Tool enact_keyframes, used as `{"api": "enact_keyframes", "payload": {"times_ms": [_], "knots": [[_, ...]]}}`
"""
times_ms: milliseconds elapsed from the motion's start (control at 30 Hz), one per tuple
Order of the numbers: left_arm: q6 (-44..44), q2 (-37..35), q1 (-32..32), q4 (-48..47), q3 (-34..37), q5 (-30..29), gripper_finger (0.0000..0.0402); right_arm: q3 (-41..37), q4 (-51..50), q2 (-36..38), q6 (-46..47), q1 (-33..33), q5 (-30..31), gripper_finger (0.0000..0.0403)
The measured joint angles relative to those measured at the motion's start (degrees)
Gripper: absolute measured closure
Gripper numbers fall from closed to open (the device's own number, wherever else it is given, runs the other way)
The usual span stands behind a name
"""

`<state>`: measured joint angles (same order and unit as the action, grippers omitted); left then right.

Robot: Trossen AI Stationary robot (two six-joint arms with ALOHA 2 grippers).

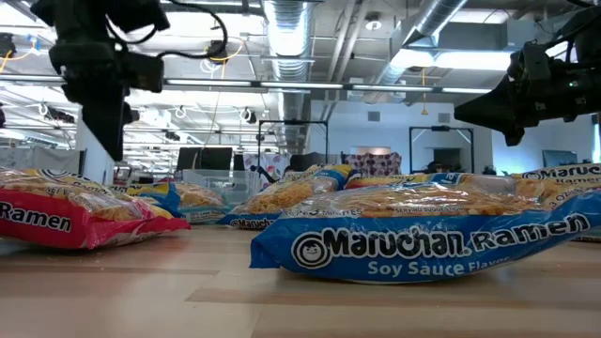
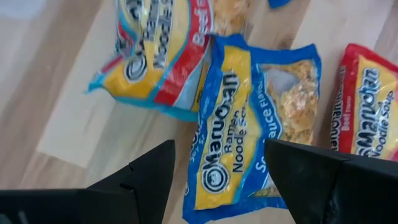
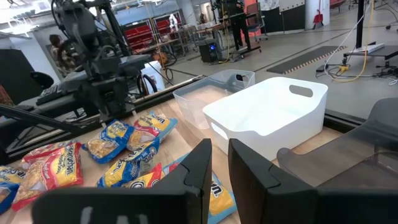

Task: Sort Maruchan noodles
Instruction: Put the blue noodle pack into the transparent bin

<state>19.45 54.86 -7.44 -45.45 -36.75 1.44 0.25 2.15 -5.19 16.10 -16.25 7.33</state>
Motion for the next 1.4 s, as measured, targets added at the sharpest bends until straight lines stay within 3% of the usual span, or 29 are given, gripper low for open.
{"api": "enact_keyframes", "payload": {"times_ms": [500, 1067, 1200, 1400], "knots": [[-2.49, 1.83, -2.80, 7.38, 5.93, 3.14, 0.0167, 0.00, 0.00, 0.00, 0.00, 0.00, -0.02, 0.0322], [-2.92, 13.67, -2.91, 15.23, 8.00, 7.01, 0.0168, 0.02, 0.00, 0.01, 0.00, 0.00, 0.00, 0.0322], [-2.84, 16.38, -2.91, 17.47, 7.94, 10.35, 0.0188, 0.02, 0.00, 0.02, 0.00, -0.01, -0.02, 0.0322], [-2.48, 18.63, -2.97, 18.01, 7.75, 11.18, 0.0250, 0.02, 0.00, 0.02, 0.00, -0.01, -0.02, 0.0322]]}}
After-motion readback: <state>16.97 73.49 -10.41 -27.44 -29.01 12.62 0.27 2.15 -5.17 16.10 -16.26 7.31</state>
